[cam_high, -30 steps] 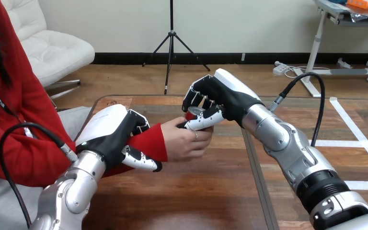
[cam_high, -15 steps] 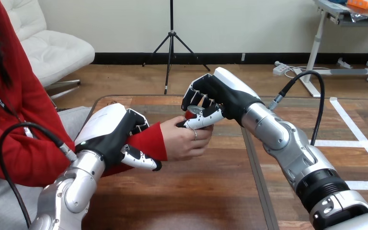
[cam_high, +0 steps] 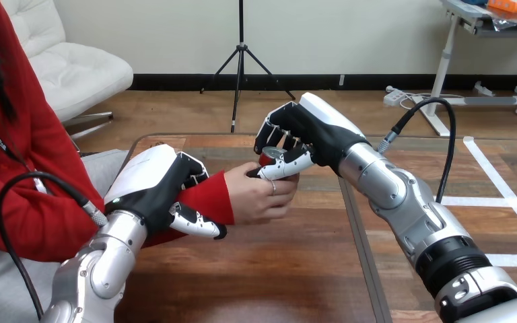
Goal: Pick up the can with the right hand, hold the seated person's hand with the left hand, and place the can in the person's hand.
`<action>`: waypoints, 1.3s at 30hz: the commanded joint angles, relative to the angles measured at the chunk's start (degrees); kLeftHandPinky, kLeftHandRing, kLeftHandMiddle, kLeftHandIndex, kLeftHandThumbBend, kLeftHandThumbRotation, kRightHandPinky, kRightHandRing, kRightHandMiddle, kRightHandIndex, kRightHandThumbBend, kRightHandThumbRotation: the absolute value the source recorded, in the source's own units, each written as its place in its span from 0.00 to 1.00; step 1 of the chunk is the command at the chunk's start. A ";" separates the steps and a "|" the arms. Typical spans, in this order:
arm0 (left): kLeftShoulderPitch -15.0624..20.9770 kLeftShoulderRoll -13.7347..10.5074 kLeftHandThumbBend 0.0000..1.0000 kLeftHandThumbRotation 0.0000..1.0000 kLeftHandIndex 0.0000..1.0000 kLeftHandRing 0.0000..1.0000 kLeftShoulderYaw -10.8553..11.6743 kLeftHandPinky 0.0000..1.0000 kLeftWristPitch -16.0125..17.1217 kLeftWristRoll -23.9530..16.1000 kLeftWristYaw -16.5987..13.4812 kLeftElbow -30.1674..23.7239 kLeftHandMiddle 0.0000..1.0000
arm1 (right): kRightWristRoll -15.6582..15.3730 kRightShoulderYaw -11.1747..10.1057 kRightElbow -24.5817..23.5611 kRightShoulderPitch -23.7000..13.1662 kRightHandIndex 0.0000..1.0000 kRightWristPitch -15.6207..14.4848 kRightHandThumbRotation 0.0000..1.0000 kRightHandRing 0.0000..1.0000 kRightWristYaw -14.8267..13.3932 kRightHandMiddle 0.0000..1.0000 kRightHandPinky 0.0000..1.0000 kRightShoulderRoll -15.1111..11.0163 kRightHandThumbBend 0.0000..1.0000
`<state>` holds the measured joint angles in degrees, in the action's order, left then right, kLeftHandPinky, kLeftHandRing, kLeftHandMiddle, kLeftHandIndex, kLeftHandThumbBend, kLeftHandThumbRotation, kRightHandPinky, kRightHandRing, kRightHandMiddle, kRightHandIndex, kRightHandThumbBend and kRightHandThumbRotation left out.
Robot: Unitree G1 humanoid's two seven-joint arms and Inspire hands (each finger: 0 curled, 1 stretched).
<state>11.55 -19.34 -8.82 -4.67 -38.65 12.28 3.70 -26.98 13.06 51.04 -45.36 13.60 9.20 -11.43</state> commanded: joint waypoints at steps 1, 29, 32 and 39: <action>11.59 2.38 0.75 0.00 0.39 0.35 -0.49 0.27 2.82 2.56 -1.45 -8.44 0.42 | 0.13 -0.36 -10.22 -13.50 0.45 2.47 0.00 0.33 -1.94 0.40 0.27 -0.02 0.66; 10.71 -0.44 0.81 0.18 0.65 0.63 -1.06 0.53 5.38 0.22 -1.51 -9.93 0.65 | -0.13 -0.66 -12.26 -11.64 0.53 -0.43 0.42 0.41 -0.99 0.47 0.34 -0.82 0.54; 10.62 -0.43 0.80 0.19 0.65 0.64 -0.98 0.54 5.44 0.31 -1.57 -9.97 0.66 | -0.21 -0.60 -12.16 -11.52 0.52 -0.15 0.45 0.40 -1.23 0.46 0.33 -0.92 0.51; 10.38 -0.54 0.78 0.21 0.65 0.65 -0.75 0.55 5.89 0.51 -1.86 -9.99 0.67 | -0.33 -0.44 -12.16 -11.31 0.52 -0.22 0.49 0.42 -1.30 0.48 0.34 -1.14 0.42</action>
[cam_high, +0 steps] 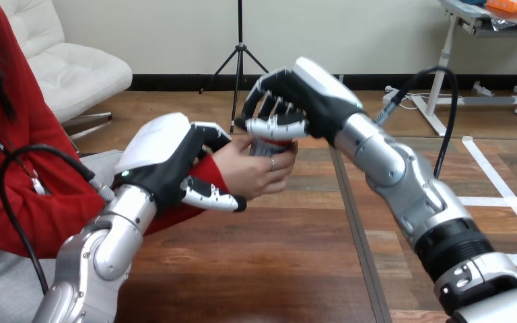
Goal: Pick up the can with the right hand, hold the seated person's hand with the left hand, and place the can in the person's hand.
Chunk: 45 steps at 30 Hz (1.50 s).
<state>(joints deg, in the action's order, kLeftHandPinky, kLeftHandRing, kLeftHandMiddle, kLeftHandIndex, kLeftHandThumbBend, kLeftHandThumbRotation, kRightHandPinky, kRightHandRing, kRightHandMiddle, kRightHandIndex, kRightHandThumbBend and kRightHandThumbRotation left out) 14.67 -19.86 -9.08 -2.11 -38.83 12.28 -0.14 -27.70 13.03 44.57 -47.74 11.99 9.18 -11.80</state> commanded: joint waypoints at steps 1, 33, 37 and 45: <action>7.26 -0.01 0.77 0.21 0.65 0.65 -0.47 0.55 3.38 0.72 -1.90 -6.12 0.67 | 0.40 -0.40 -5.69 -8.92 0.52 1.40 0.50 0.43 -1.27 0.49 0.35 -0.80 0.41; 6.82 0.22 0.78 0.12 0.63 0.63 -0.01 0.53 3.51 1.07 -2.64 -6.22 0.66 | 0.79 -0.10 -6.65 -7.98 0.60 0.93 0.83 0.54 -1.24 0.58 0.48 -1.51 0.42; 6.66 0.33 0.78 0.11 0.63 0.63 0.04 0.53 3.61 1.07 -3.04 -6.21 0.66 | 0.90 -0.10 -6.82 -7.84 0.61 0.92 0.90 0.55 -1.03 0.59 0.49 -1.62 0.47; 5.58 1.03 0.80 0.11 0.68 0.67 0.33 0.56 4.03 0.37 -5.97 -6.65 0.71 | 1.63 -0.32 -7.98 -6.97 0.63 0.22 0.99 0.58 0.19 0.62 0.50 -2.08 0.62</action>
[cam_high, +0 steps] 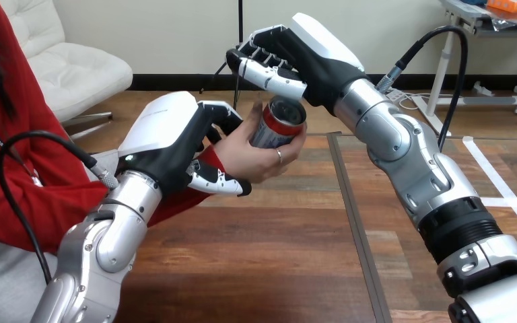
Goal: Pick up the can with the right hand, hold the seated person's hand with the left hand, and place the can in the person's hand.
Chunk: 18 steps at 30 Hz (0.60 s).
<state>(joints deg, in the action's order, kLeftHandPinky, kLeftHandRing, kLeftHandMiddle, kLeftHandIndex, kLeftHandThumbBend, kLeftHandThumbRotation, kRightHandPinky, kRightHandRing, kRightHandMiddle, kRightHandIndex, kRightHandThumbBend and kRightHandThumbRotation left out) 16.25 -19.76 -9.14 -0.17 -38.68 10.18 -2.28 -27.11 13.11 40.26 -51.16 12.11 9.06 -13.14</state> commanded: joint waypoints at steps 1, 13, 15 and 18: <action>3.89 0.95 0.80 0.11 0.69 0.68 0.38 0.57 2.12 0.13 -4.13 -4.57 0.72 | 1.15 -0.44 -3.83 -3.42 0.64 0.10 0.99 0.58 0.41 0.62 0.50 -0.79 0.64; 1.46 1.22 0.82 0.27 0.83 0.83 0.29 0.75 2.11 -0.89 -8.66 -4.59 0.85 | 3.45 -1.75 -9.54 1.48 0.69 1.19 1.00 0.63 1.70 0.67 0.54 -2.27 0.82; 1.13 1.14 0.82 0.31 0.85 0.84 0.27 0.78 2.11 -0.88 -9.05 -4.70 0.86 | 4.09 -1.96 -10.93 2.47 0.69 0.79 1.00 0.63 2.05 0.68 0.55 -2.50 0.83; 0.39 1.09 0.85 0.41 0.90 0.87 0.38 0.82 1.88 -0.63 -9.43 -4.96 0.89 | 5.52 -2.80 -13.88 4.88 0.71 -0.38 1.00 0.64 2.56 0.69 0.57 -2.71 0.87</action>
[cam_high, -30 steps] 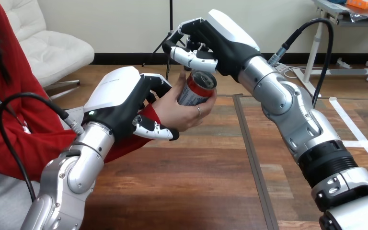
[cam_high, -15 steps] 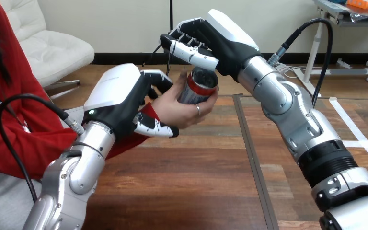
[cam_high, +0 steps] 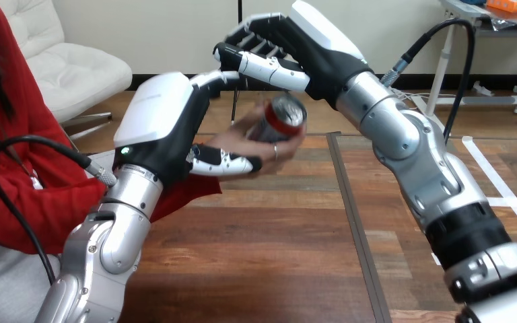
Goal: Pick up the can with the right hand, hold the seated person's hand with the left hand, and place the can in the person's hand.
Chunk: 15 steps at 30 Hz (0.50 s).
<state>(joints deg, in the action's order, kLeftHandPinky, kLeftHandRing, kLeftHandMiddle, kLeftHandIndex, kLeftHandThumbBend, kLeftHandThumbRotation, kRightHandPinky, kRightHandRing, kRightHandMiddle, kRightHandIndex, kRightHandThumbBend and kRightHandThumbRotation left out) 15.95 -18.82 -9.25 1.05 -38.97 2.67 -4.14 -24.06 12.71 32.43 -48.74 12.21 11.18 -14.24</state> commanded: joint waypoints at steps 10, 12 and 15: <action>-0.94 -0.14 0.95 0.54 0.99 0.90 0.76 0.87 -0.52 0.89 -1.11 -4.01 0.91 | 6.21 -4.05 -12.53 8.18 0.73 0.26 1.00 0.67 2.07 0.69 0.61 -2.90 0.94; -1.22 -0.35 0.95 0.55 0.99 0.90 0.74 0.87 -0.76 0.92 -0.79 -4.16 0.91 | 6.90 -4.44 -14.01 9.51 0.73 0.57 1.00 0.67 2.33 0.69 0.60 -3.27 0.95; -1.59 -0.53 0.95 0.56 1.00 0.90 0.82 0.87 -0.59 1.21 -0.74 -4.16 0.91 | 8.09 -4.97 -15.88 11.14 0.73 0.89 1.00 0.66 2.63 0.68 0.58 -3.63 0.95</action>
<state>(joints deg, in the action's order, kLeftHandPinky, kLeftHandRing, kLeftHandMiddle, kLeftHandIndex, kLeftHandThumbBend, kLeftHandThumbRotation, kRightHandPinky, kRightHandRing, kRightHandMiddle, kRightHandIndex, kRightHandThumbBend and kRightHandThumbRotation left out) 14.57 -18.85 -9.25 0.98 -38.35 1.92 -6.97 -18.04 10.48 20.98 -40.27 12.21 13.53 -15.80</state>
